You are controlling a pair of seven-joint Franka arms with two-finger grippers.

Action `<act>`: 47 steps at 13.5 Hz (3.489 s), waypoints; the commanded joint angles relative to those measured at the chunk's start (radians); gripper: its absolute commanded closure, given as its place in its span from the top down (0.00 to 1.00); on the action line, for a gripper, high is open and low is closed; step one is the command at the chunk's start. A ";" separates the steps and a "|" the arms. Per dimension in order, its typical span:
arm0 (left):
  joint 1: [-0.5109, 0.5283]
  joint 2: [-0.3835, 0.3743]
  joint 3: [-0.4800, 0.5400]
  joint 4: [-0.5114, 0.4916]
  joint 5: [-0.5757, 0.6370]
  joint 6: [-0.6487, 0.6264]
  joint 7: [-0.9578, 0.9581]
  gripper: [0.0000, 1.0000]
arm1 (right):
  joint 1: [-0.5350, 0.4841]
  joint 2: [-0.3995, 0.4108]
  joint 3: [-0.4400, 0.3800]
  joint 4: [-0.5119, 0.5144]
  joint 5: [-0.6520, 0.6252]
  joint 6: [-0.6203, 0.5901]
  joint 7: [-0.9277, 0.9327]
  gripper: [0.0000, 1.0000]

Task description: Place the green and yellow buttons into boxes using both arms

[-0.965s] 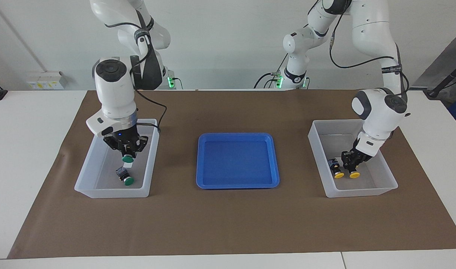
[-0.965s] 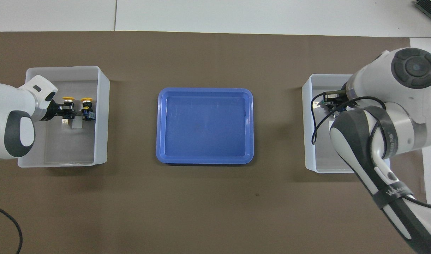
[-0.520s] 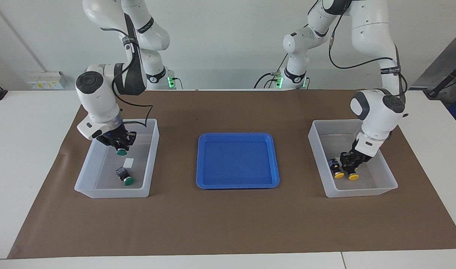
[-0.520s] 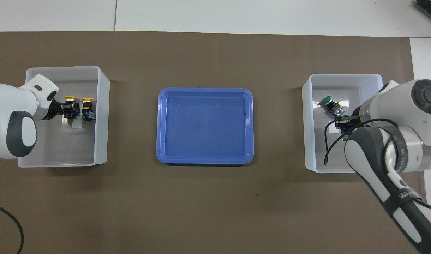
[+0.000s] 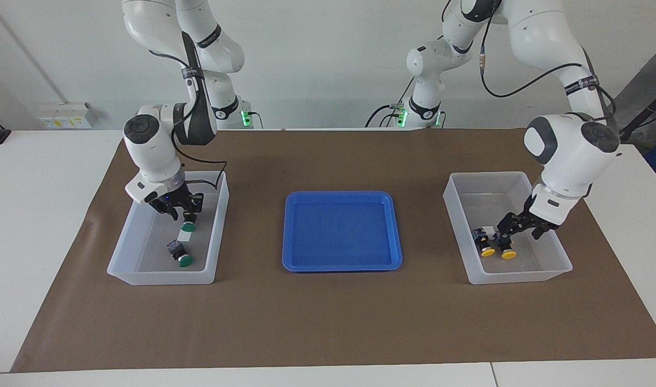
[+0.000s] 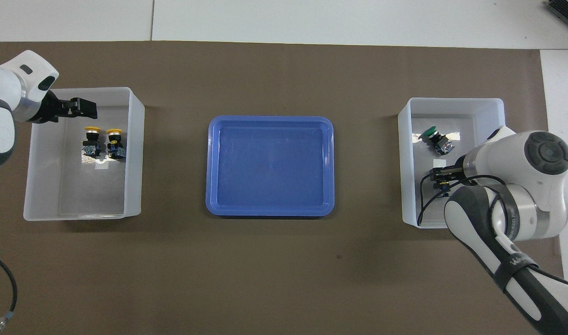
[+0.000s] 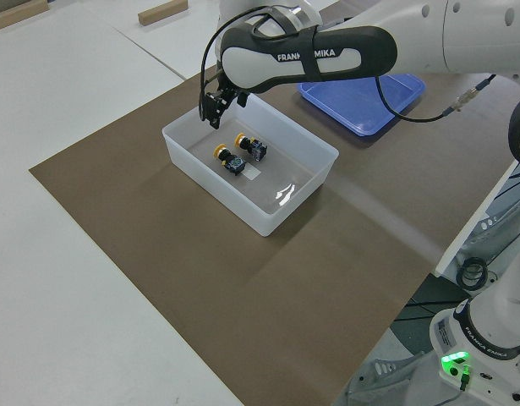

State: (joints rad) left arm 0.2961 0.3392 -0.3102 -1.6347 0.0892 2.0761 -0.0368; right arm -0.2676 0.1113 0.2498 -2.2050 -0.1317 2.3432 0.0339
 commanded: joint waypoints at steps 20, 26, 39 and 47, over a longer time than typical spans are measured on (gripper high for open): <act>-0.152 -0.430 0.011 -0.129 -0.074 -0.421 -0.034 1.00 | 0.072 -0.127 -0.058 0.634 0.075 -0.798 0.167 1.00; -0.118 -0.430 0.013 -0.129 -0.175 -0.412 -0.017 1.00 | 0.329 -0.154 -0.391 0.584 0.106 -0.800 0.066 1.00; -0.115 -0.428 0.011 -0.126 -0.172 -0.409 -0.014 1.00 | 0.297 -0.160 -0.302 0.571 0.092 -0.786 0.055 1.00; -0.130 -0.427 0.005 -0.123 -0.103 -0.413 0.000 1.00 | 0.326 -0.164 -0.320 0.568 0.095 -0.780 0.057 1.00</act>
State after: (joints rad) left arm 0.1707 -0.0552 -0.3075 -1.7213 -0.0341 1.6443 -0.0570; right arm 0.0583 -0.0244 -0.0589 -1.6000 -0.0493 1.5408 0.1134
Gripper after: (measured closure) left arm 0.000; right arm 0.000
